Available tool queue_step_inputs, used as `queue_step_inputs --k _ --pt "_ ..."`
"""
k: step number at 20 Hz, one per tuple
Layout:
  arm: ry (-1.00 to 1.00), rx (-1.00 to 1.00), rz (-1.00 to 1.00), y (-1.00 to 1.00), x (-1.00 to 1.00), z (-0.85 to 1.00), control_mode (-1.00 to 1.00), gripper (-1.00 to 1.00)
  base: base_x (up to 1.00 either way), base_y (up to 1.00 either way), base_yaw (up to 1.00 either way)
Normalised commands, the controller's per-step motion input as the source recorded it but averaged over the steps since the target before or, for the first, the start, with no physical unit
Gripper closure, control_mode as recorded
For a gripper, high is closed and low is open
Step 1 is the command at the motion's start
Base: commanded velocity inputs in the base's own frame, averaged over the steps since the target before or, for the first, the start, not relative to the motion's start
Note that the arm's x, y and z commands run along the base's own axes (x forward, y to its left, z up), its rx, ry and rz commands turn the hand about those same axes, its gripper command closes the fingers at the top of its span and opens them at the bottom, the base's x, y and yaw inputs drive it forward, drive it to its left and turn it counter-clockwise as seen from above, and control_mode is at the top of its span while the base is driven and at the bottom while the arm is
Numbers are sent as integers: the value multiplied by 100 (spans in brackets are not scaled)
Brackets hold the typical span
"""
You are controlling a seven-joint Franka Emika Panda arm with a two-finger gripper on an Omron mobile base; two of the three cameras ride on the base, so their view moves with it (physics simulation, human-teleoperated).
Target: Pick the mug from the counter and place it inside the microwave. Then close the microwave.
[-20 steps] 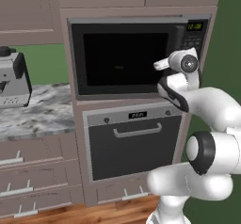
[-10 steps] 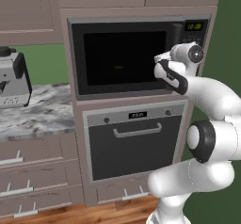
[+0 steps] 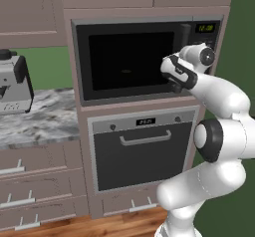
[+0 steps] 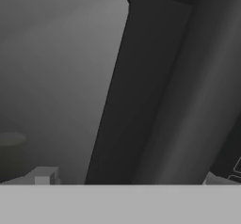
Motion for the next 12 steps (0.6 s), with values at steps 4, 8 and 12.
queue_step_inputs --k 4,8,12 --pt "0 0 0 0 55 0 -100 -100 0 0 0" --pt "0 0 0 0 58 0 -100 -100 0 0 0" --pt "0 0 0 0 63 0 -100 -100 0 0 0"
